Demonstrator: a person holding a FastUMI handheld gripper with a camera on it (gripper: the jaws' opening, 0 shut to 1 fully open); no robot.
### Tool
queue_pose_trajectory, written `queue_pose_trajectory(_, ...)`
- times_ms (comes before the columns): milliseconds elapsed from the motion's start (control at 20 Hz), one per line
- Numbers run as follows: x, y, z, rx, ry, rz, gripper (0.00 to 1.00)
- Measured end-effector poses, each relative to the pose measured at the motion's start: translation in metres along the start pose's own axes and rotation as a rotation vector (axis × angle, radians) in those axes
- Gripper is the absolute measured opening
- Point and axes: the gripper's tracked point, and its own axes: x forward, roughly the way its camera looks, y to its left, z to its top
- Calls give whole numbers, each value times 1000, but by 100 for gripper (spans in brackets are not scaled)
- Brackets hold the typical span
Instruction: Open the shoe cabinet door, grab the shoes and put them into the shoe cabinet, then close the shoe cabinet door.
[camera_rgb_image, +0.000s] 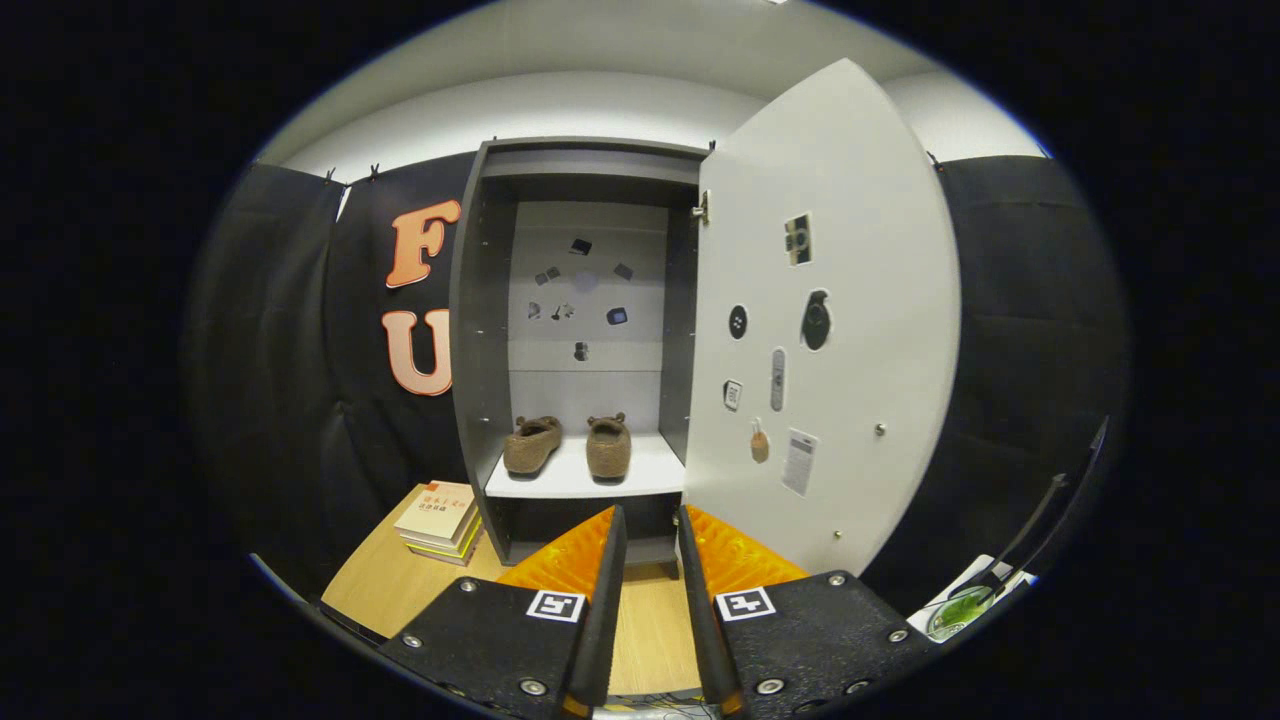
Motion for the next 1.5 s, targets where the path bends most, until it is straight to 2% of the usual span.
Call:
queue_pose_trajectory(250,-29,-67,-16,-2,20,-105,34)
queue_pose_trajectory(400,-30,-107,-29,7,34,-160,34)
queue_pose_trajectory(600,-16,-153,-41,28,54,-188,38)
queue_pose_trajectory(1000,36,-172,-47,94,44,-93,43)
queue_pose_trajectory(1100,39,-172,-50,100,42,-72,47)
queue_pose_trajectory(1500,47,-166,-50,109,26,-37,47)
